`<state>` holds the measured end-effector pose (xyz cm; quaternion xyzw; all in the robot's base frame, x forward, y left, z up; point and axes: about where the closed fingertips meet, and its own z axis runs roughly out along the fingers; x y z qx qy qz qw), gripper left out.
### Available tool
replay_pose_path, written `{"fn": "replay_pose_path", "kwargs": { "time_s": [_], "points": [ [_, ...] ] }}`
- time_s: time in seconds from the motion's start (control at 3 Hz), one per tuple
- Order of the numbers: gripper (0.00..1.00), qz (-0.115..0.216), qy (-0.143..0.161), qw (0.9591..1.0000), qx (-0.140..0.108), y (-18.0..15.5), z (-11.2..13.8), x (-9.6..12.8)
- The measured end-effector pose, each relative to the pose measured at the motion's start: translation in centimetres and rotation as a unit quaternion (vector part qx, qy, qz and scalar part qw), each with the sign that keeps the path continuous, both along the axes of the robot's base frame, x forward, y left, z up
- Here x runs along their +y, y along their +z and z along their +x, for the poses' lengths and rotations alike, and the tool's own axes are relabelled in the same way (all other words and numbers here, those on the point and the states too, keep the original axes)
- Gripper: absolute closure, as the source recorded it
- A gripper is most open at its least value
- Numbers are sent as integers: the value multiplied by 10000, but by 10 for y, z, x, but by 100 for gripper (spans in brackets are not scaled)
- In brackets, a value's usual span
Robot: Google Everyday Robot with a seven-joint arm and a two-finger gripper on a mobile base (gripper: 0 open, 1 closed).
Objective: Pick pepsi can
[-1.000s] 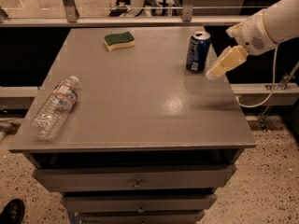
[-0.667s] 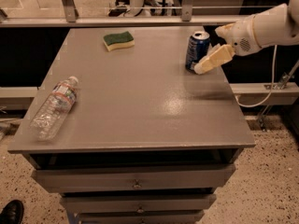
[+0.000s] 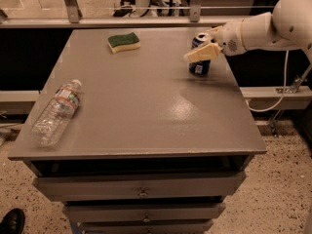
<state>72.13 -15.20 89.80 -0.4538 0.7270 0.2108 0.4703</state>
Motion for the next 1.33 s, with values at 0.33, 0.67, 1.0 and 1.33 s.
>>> {"fn": "replay_pose_path", "kwargs": {
  "time_s": [0.33,0.67,1.0,1.33],
  "points": [
    [64,113,-43,9999,-47,3,3,-5],
    [95,295,-54,9995,-133,29,-4,-10],
    [100,444,-6,9988,-216,69,-11,-8],
    [100,444,-6,9988,-216,69,-11,-8]
  ]
}}
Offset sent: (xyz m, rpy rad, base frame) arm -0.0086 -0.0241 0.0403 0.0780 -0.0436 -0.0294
